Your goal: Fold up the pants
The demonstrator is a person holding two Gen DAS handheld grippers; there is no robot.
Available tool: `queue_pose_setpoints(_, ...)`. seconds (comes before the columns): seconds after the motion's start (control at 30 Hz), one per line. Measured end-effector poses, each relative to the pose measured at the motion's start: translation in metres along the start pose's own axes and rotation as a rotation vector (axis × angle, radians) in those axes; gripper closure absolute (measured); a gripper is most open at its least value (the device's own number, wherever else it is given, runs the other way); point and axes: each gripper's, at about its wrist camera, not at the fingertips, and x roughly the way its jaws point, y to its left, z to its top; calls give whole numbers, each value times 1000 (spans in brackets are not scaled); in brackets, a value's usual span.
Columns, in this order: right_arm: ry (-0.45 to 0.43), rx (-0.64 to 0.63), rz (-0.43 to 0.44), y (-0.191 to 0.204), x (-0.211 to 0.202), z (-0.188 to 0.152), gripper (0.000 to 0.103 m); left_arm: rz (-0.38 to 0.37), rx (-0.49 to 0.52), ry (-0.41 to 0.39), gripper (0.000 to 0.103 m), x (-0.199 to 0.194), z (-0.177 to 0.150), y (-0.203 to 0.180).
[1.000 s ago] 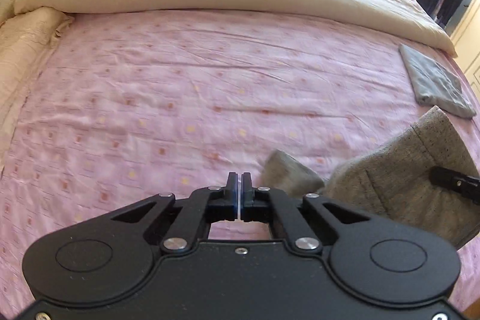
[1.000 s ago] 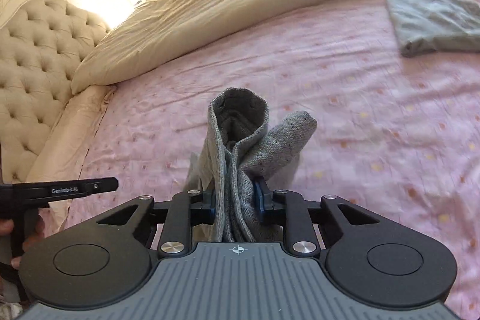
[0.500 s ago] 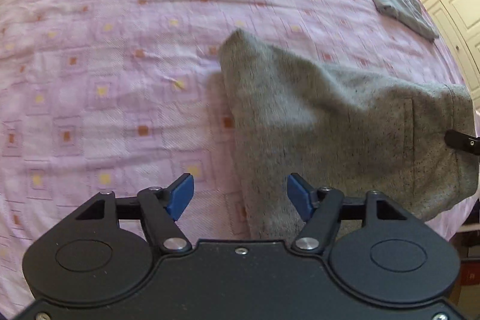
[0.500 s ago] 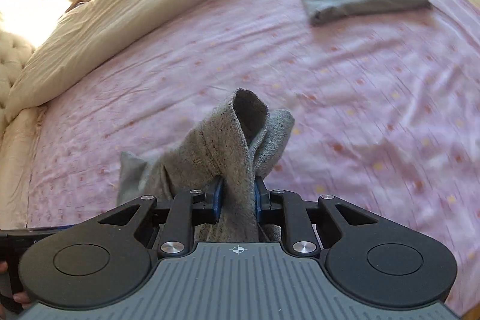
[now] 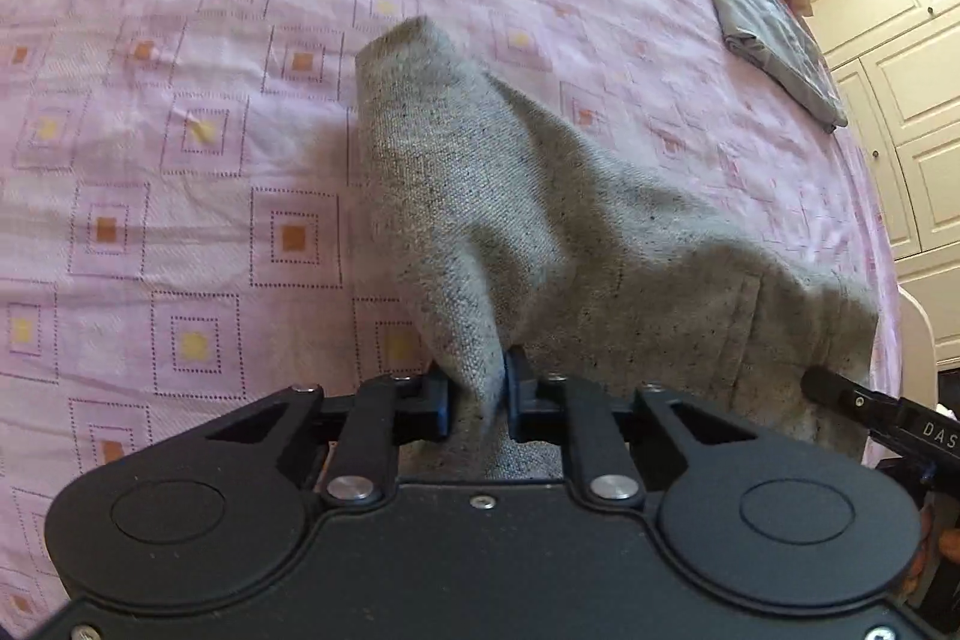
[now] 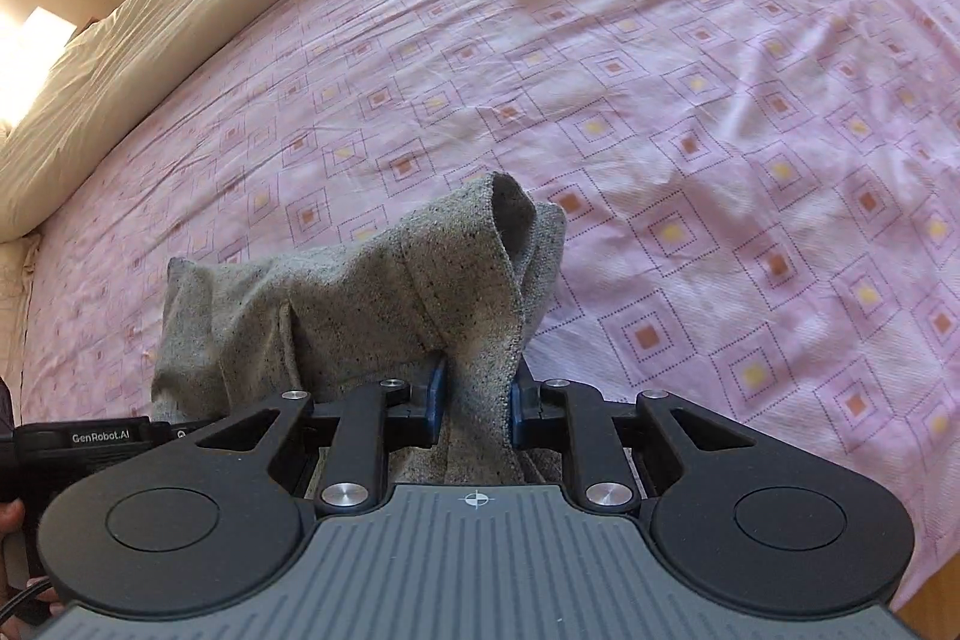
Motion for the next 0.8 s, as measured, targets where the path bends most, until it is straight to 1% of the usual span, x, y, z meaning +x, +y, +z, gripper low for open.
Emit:
queue_pose_setpoints(0.1, -11, -48, 8, 14, -12, 2, 83, 23, 10, -61, 86, -32, 2, -9)
queue_pose_setpoints(0.2, -29, -117, 48, 39, -24, 8, 83, 62, 6, -133, 88, -73, 13, 2)
queue_pose_setpoints(0.33, -55, -166, 147, 79, -24, 28, 83, 101, -17, -196, 89, -118, 38, 38)
queue_pose_setpoints(0.47, -50, -185, 269, 122, 0, 55, 83, 162, -45, -267, 88, -150, 56, 80)
queue_pose_setpoints(0.5, -46, -192, 299, 134, 9, 61, 83, 184, -56, -272, 85, -152, 60, 91)
queue_pose_setpoints(0.53, -43, -201, 319, 144, 19, 65, 83, 218, -70, -267, 77, -150, 62, 101)
queue_pose_setpoints(0.57, -36, -210, 328, 153, 30, 67, 83, 269, -83, -257, 72, -144, 64, 113)
queue_pose_setpoints(0.6, -22, -212, 320, 162, 45, 70, 80, 335, -100, -247, 62, -137, 64, 124)
queue_pose_setpoints(0.63, -5, -217, 288, 167, 62, 71, 75, 414, -122, -229, 62, -128, 63, 135)
queue_pose_setpoints(0.67, 17, -217, 231, 170, 80, 71, 75, 463, -139, -202, 62, -122, 60, 148)
queue_pose_setpoints(0.7, 42, -209, 135, 172, 97, 69, 75, 472, -155, -174, 62, -118, 58, 157)
queue_pose_setpoints(0.73, 61, -209, 44, 174, 108, 67, 74, 456, -175, -156, 62, -116, 54, 165)
queue_pose_setpoints(0.77, 66, -213, 0, 172, 114, 63, 74, 434, -195, -151, 61, -117, 49, 171)
queue_pose_setpoints(0.8, 59, -210, -4, 171, 114, 61, 74, 418, -205, -151, 60, -117, 44, 173)
